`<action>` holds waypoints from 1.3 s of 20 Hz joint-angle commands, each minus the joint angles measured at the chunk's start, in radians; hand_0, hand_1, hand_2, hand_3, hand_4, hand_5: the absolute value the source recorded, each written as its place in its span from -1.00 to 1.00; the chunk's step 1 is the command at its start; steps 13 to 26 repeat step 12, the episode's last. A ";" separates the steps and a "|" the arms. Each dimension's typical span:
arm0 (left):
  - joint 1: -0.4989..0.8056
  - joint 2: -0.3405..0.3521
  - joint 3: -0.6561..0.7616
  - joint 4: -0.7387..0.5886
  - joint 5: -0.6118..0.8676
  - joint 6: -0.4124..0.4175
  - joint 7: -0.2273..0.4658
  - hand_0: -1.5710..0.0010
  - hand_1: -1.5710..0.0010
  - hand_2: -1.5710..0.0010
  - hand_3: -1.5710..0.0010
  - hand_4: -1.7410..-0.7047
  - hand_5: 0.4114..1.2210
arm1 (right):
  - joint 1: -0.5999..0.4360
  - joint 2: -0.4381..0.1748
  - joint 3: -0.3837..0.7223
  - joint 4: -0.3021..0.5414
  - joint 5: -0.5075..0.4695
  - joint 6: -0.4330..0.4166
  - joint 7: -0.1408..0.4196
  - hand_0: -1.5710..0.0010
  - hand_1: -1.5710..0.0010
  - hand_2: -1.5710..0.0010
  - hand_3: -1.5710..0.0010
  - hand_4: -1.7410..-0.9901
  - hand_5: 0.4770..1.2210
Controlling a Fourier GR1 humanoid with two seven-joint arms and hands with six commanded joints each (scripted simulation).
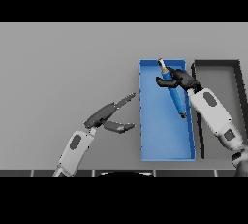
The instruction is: Pick up the blue pipe and place it into the blue bin.
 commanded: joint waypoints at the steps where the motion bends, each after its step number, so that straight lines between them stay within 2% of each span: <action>1: -0.001 0.011 0.007 -0.006 0.005 -0.005 -0.004 1.00 1.00 1.00 1.00 0.57 -0.79 | -0.001 -0.007 0.016 -0.003 0.007 0.011 0.000 0.88 0.89 0.89 0.97 0.51 -0.17; 2: 0.003 0.007 0.001 -0.008 0.001 -0.001 0.001 1.00 1.00 1.00 1.00 0.57 -0.79 | 0.004 0.002 0.025 -0.003 0.014 0.004 0.000 0.91 0.91 0.91 0.97 0.54 -0.21; 5: 0.003 0.005 0.002 -0.006 0.001 0.000 0.009 1.00 1.00 1.00 1.00 0.56 -0.79 | 0.008 -0.025 0.025 -0.017 0.012 0.020 0.000 0.95 0.95 0.96 0.99 0.68 -0.30; 8: 0.003 0.003 -0.002 0.004 -0.002 -0.002 0.011 1.00 1.00 1.00 1.00 0.57 -0.79 | 0.010 -0.019 0.041 -0.015 0.030 0.038 -0.027 0.98 0.98 0.98 0.99 0.75 -0.36; 12: 0.013 0.026 0.012 0.007 -0.004 -0.002 -0.022 1.00 1.00 1.00 1.00 0.57 -0.79 | 0.012 -0.028 0.042 -0.017 0.024 0.065 -0.037 0.98 0.98 0.98 0.99 0.75 -0.36; 26: 0.013 0.026 0.012 0.007 -0.004 -0.002 -0.022 1.00 1.00 1.00 1.00 0.57 -0.79 | 0.012 -0.028 0.042 -0.017 0.024 0.065 -0.037 0.98 0.98 0.98 0.99 0.75 -0.36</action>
